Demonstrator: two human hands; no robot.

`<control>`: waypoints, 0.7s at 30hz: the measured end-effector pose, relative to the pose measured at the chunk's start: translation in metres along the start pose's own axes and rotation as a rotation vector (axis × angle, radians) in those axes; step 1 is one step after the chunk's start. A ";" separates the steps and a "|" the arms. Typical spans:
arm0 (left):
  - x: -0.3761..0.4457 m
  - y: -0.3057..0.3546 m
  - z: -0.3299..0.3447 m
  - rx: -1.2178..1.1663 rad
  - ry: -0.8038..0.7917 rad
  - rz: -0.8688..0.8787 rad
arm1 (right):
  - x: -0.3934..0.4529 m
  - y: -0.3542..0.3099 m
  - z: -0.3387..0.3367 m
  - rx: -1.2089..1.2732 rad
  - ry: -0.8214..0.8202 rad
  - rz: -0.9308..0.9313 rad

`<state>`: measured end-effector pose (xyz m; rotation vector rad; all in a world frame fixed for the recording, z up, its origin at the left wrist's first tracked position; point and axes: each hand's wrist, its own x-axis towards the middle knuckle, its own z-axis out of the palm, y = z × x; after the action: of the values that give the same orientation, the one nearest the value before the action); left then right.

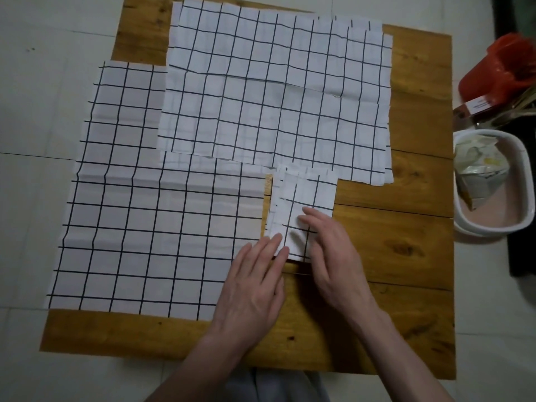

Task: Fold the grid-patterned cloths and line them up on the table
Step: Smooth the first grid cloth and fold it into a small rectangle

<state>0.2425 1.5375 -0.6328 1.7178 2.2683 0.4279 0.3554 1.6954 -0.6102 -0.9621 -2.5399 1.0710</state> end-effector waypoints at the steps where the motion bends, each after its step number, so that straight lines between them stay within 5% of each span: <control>1: 0.000 0.001 0.000 0.010 -0.014 0.029 | 0.003 0.006 -0.006 -0.046 -0.006 -0.016; 9: -0.002 -0.004 0.002 0.102 -0.106 0.029 | 0.007 0.040 -0.026 -0.488 -0.228 -0.184; 21: 0.030 -0.010 -0.016 0.178 -0.126 -0.044 | -0.033 0.002 0.009 -0.713 -0.090 0.207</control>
<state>0.2197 1.5626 -0.6226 1.7193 2.3072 0.1080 0.3773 1.6699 -0.6167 -1.3805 -3.0044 0.2123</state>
